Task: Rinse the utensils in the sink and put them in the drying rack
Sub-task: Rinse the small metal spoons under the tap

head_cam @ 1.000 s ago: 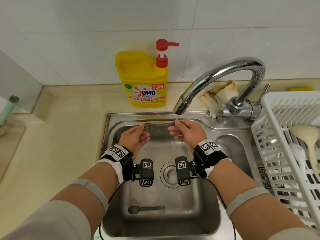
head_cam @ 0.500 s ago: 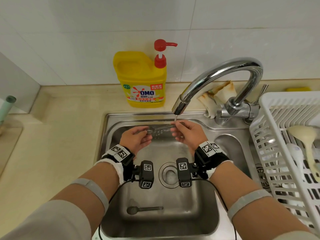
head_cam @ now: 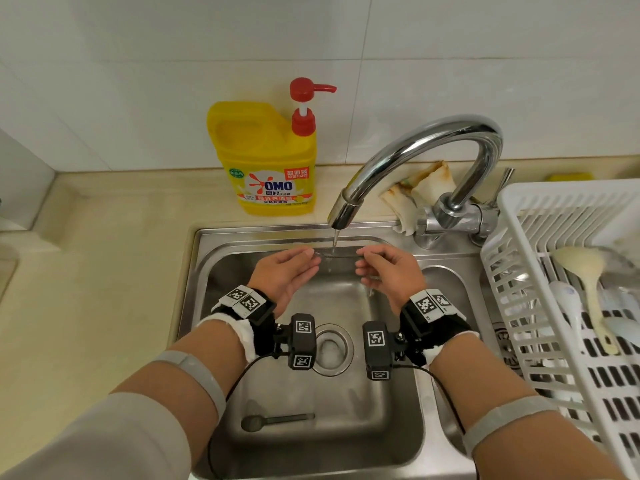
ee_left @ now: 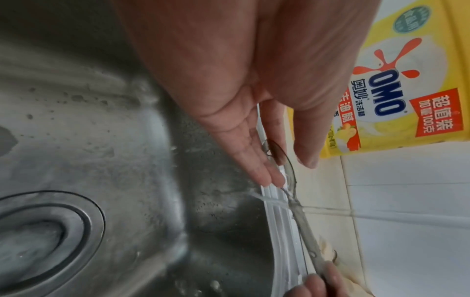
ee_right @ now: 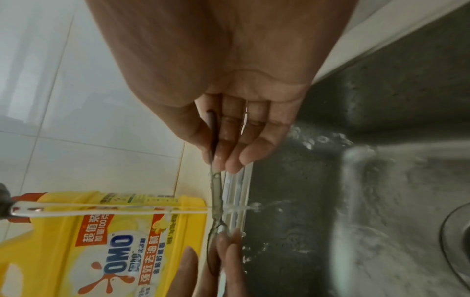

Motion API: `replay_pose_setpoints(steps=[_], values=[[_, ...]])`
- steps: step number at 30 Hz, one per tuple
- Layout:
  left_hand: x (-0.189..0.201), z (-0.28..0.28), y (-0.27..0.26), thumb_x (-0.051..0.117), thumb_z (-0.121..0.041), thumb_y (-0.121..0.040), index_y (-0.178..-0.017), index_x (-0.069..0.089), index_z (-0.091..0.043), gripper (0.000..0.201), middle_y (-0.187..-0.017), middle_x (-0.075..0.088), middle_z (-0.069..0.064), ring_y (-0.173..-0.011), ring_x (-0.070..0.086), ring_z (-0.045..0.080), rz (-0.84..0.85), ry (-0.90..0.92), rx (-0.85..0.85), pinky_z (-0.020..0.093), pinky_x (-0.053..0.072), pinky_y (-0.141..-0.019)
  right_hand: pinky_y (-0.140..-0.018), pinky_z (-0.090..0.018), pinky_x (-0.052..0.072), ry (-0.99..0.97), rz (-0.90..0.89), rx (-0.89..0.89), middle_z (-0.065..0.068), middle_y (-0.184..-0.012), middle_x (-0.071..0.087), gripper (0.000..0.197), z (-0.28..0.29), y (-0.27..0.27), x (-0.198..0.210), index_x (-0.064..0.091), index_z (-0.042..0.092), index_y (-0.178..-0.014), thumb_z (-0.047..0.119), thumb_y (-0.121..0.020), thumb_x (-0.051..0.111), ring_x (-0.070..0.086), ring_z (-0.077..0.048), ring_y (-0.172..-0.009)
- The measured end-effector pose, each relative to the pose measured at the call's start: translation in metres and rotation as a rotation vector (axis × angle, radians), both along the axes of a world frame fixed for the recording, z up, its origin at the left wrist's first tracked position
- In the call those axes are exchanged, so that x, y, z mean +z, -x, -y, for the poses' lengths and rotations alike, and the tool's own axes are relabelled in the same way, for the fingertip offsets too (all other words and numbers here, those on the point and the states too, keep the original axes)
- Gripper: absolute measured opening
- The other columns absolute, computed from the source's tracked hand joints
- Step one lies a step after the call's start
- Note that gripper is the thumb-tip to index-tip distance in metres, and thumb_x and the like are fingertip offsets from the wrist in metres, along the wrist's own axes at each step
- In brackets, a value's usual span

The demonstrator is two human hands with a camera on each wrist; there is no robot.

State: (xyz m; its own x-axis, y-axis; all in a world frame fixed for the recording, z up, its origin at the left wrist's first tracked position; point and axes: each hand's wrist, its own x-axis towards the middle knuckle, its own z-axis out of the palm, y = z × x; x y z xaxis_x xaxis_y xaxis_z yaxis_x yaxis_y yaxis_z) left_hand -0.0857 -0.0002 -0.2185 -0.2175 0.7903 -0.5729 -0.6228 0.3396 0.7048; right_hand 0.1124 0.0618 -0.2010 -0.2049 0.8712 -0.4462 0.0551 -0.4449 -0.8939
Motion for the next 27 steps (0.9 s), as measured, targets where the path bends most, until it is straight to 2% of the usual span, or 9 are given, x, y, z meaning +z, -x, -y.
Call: replay_pose_setpoints(steps=[2, 4, 7, 9, 14, 17, 21, 24, 27], values=[[0.000, -0.003, -0.004, 0.061, 0.001, -0.093, -0.118, 0.063, 0.007, 0.026, -0.111, 0.070, 0.022, -0.106, 0.069, 0.028, -0.012, -0.014, -0.002, 0.033, 0.058, -0.092, -0.070, -0.035, 0.055, -0.042, 0.084, 0.050, -0.010, -0.082, 0.074, 0.019, 0.000, -0.009, -0.003, 0.074, 0.012, -0.095, 0.002, -0.095, 0.059, 0.068, -0.019, -0.070], [0.000, -0.005, -0.007, 0.059, 0.007, -0.093, -0.117, 0.063, 0.006, 0.024, -0.108, 0.070, 0.022, -0.100, 0.071, 0.026, -0.060, -0.020, -0.032, 0.031, 0.060, -0.087, -0.073, -0.033, 0.054, -0.158, 0.251, 0.143, -0.003, -0.089, 0.075, 0.019, -0.001, -0.018, -0.005, 0.074, 0.022, -0.093, 0.006, -0.091, 0.065, 0.070, -0.016, -0.076], [0.000, -0.004, -0.011, 0.063, 0.010, -0.089, -0.111, 0.064, 0.003, 0.023, -0.106, 0.070, 0.022, -0.094, 0.071, 0.028, -0.186, -0.030, -0.106, 0.032, 0.061, -0.083, -0.081, -0.024, 0.050, -0.389, 0.618, 0.340, 0.008, -0.096, 0.070, 0.012, -0.004, -0.024, -0.002, 0.072, 0.031, -0.092, 0.022, -0.084, 0.075, 0.064, -0.008, -0.089], [0.002, -0.002, -0.015, 0.066, 0.010, -0.087, -0.106, 0.065, 0.000, 0.020, -0.105, 0.072, 0.022, -0.093, 0.072, 0.030, -0.268, -0.063, -0.170, 0.036, 0.061, -0.083, -0.081, -0.028, 0.050, -0.483, 0.781, 0.451, 0.010, -0.095, 0.066, 0.016, -0.006, -0.024, 0.006, 0.069, 0.034, -0.092, 0.032, -0.079, 0.078, 0.061, -0.009, -0.089], [0.015, 0.006, -0.030, 0.070, 0.009, -0.085, -0.106, 0.065, 0.003, 0.022, -0.104, 0.074, 0.020, -0.092, 0.073, 0.025, -0.353, -0.141, -0.310, 0.034, 0.061, -0.078, -0.074, -0.026, 0.051, -0.526, 0.936, 0.697, 0.011, -0.083, 0.066, 0.015, 0.003, -0.023, 0.029, 0.071, 0.026, -0.091, 0.028, -0.079, 0.078, 0.064, -0.010, -0.083], [0.025, 0.010, -0.042, 0.071, 0.008, -0.084, -0.107, 0.065, 0.004, 0.025, -0.105, 0.074, 0.019, -0.092, 0.073, 0.025, -0.339, -0.173, -0.360, 0.034, 0.060, -0.078, -0.074, -0.025, 0.052, -0.505, 0.963, 0.772, 0.010, -0.081, 0.066, 0.011, 0.011, -0.033, 0.040, 0.069, 0.028, -0.085, 0.030, -0.080, 0.079, 0.064, -0.010, -0.080], [0.045, 0.014, -0.063, 0.072, 0.003, -0.085, -0.109, 0.065, 0.003, 0.024, -0.106, 0.075, 0.016, -0.088, 0.073, 0.025, -0.335, -0.214, -0.392, 0.036, 0.061, -0.080, -0.064, -0.014, 0.044, -0.490, 0.944, 0.752, 0.013, -0.077, 0.065, 0.013, 0.024, -0.056, 0.058, 0.071, 0.027, -0.085, 0.034, -0.079, 0.080, 0.057, 0.000, -0.068], [0.063, 0.014, -0.080, 0.072, -0.001, -0.087, -0.111, 0.065, 0.001, 0.026, -0.108, 0.075, 0.014, -0.093, 0.073, 0.029, -0.335, -0.263, -0.437, 0.039, 0.060, -0.085, -0.071, -0.022, 0.053, -0.459, 0.885, 0.652, 0.010, -0.072, 0.069, 0.018, 0.032, -0.075, 0.073, 0.070, 0.029, -0.083, 0.043, -0.077, 0.081, 0.064, -0.001, -0.064], [0.082, 0.012, -0.101, 0.072, 0.000, -0.087, -0.113, 0.065, 0.001, 0.027, -0.110, 0.074, 0.012, -0.097, 0.073, 0.029, -0.351, -0.312, -0.516, 0.038, 0.061, -0.085, -0.071, -0.028, 0.058, -0.406, 0.759, 0.570, 0.002, -0.075, 0.074, 0.015, 0.043, -0.097, 0.092, 0.068, 0.024, -0.089, 0.032, -0.083, 0.078, 0.070, -0.008, -0.061]])
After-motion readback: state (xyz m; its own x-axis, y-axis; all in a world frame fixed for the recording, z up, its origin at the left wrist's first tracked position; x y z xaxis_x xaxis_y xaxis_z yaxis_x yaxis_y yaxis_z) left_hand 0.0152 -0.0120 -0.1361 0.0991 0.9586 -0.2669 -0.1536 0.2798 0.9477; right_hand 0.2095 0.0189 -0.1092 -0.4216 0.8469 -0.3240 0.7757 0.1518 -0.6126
